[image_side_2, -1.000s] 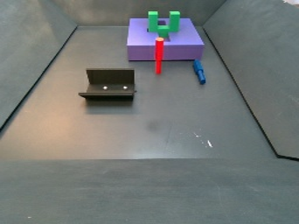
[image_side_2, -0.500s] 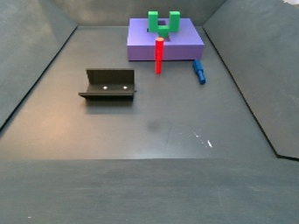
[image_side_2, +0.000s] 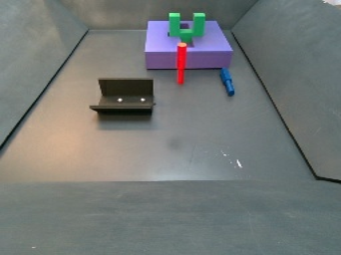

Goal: Pick up the brown object. Move up. Move to above the board. Insert the brown object.
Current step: Insert the brown object.

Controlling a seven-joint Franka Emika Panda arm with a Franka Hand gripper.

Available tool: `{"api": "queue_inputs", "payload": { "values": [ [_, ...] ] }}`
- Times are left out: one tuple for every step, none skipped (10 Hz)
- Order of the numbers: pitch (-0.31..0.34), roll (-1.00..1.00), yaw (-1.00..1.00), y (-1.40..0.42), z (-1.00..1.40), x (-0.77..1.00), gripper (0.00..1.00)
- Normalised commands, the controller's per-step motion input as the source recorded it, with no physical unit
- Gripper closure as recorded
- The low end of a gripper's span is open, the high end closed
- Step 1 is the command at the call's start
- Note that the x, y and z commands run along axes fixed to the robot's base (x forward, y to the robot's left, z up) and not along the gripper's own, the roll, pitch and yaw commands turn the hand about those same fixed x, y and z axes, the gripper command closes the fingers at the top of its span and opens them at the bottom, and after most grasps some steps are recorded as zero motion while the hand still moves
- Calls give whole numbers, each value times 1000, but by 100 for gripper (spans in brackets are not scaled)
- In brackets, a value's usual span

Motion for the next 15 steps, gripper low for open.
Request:
{"api": "queue_inputs", "payload": {
  "values": [
    [0,163,-837,-317,-474,0,100],
    [0,131,-923,-206,-351,0,100],
    [0,110,-1000,-89,-297,0,100],
    [0,37,-1000,0,-191,0,100],
    [-59,-109,-866,0,-234,231,100],
    [-267,-217,-769,-71,-346,0,100],
    [-337,-257,-720,-117,-289,0,100],
    [-374,-221,-549,-177,-343,-157,100],
    [-306,-91,-289,-126,-266,-357,100],
    [-80,26,-180,-109,-74,-246,100],
    [43,187,-66,-131,-34,-29,100],
    [159,286,0,-111,-31,0,100],
    [250,280,0,-83,-94,163,100],
    [324,237,94,0,-94,374,100],
    [304,236,9,0,-77,286,100]
  ]
}}
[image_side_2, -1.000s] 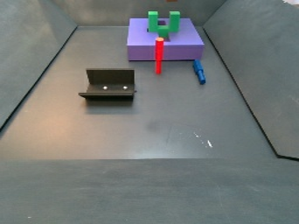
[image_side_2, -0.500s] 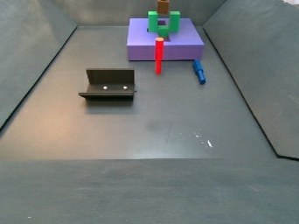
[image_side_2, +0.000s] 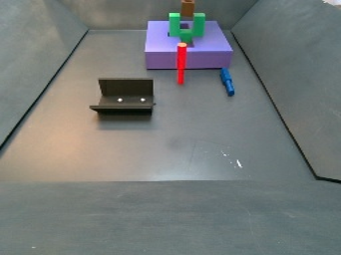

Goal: Pick up the brown object. Move up. Move to above the board. Insert the brown object.
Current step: Insert the brown object.

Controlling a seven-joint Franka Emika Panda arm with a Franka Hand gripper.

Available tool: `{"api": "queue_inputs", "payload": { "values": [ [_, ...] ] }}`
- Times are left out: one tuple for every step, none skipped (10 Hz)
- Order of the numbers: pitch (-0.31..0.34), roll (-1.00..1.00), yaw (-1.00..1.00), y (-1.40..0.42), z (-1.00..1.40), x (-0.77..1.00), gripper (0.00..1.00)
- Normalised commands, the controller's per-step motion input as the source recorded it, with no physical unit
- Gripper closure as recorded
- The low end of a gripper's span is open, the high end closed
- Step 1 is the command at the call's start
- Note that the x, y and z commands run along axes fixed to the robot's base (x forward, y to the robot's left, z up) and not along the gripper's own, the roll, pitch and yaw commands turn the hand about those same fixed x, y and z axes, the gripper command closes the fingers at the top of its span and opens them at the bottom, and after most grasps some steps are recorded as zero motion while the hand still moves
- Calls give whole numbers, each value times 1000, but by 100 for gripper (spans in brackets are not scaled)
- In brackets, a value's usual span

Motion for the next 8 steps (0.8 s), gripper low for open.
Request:
{"api": "queue_inputs", "payload": {
  "values": [
    [147,69,103,-69,-131,89,100],
    [94,37,89,-86,-206,74,100],
    [74,0,3,0,-269,26,100],
    [104,0,43,0,-154,31,100],
    [147,0,177,0,-137,154,100],
    [154,17,211,0,-129,143,100],
    [141,27,263,0,-126,134,100],
    [133,34,309,0,-140,134,100]
  ]
}}
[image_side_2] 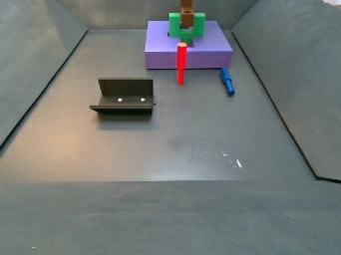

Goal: Pick up the brown object. Move up. Move to above the board. Insert the brown object.
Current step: Insert the brown object.

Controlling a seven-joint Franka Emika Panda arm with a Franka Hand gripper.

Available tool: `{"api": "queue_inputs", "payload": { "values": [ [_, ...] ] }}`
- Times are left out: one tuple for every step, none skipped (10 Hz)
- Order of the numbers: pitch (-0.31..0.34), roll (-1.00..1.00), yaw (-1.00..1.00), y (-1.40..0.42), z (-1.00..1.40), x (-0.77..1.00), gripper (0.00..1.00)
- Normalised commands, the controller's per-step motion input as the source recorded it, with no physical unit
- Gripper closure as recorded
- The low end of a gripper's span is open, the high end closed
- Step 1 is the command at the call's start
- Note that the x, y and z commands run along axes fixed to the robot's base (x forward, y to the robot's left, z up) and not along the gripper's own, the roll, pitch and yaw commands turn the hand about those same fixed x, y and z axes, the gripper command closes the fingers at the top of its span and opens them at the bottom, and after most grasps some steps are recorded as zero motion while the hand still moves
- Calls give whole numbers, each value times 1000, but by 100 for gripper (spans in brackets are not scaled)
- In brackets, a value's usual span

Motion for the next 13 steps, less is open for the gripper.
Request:
{"api": "queue_inputs", "payload": {
  "values": [
    [136,63,251,0,-131,137,100],
    [111,63,103,0,-137,17,100],
    [90,74,34,0,-171,0,100],
    [61,74,11,0,-229,0,100],
    [44,53,0,-23,-191,0,100],
    [43,13,0,-29,-140,220,100],
    [19,4,0,0,-214,203,100],
    [6,0,0,0,-197,174,100],
    [1,0,0,0,-226,171,100],
    [0,0,0,0,-280,97,100],
    [0,0,0,0,-229,0,100],
    [0,0,0,0,0,-60,100],
    [-6,-20,0,0,14,-231,100]
  ]
}}
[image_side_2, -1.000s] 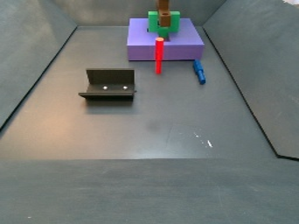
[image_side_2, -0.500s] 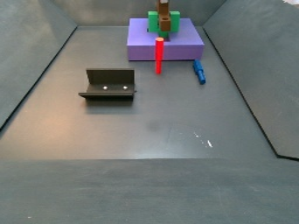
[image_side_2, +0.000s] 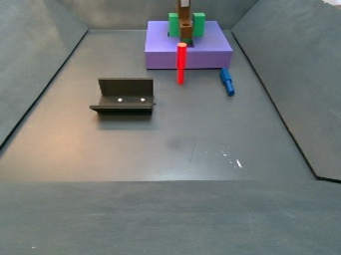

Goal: Pick up the brown object. Move up. Move to above the board. Insert the brown object.
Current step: Insert the brown object.

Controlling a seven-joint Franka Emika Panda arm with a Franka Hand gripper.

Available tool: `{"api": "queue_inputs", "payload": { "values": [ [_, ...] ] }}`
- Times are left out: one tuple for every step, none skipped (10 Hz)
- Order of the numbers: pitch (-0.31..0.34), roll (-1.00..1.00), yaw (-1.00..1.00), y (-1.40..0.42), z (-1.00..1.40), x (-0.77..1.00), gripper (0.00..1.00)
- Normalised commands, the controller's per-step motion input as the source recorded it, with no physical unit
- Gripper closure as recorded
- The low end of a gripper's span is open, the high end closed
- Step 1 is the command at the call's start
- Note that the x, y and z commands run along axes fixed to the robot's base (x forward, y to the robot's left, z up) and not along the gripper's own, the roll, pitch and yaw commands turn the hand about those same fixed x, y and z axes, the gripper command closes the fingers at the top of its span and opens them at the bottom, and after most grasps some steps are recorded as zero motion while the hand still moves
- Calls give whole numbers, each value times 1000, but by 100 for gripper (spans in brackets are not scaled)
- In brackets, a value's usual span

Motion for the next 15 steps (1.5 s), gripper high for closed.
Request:
{"api": "queue_inputs", "payload": {
  "values": [
    [-60,-64,-14,0,106,-334,100],
    [-10,-49,0,0,123,-126,100],
    [0,-7,0,0,0,0,100],
    [4,0,20,0,0,134,100],
    [21,0,17,0,-29,203,100],
    [20,0,6,0,-77,126,100],
    [19,0,0,0,-63,274,100],
    [24,4,0,0,-163,126,100],
    [7,33,0,0,-191,0,100],
    [0,19,0,0,-166,0,100],
    [0,17,0,0,-123,0,100],
    [4,66,0,-23,-177,3,100],
    [50,141,0,-20,-234,109,100],
    [56,159,0,-29,-237,74,100],
    [39,136,0,-57,-229,51,100]
  ]
}}
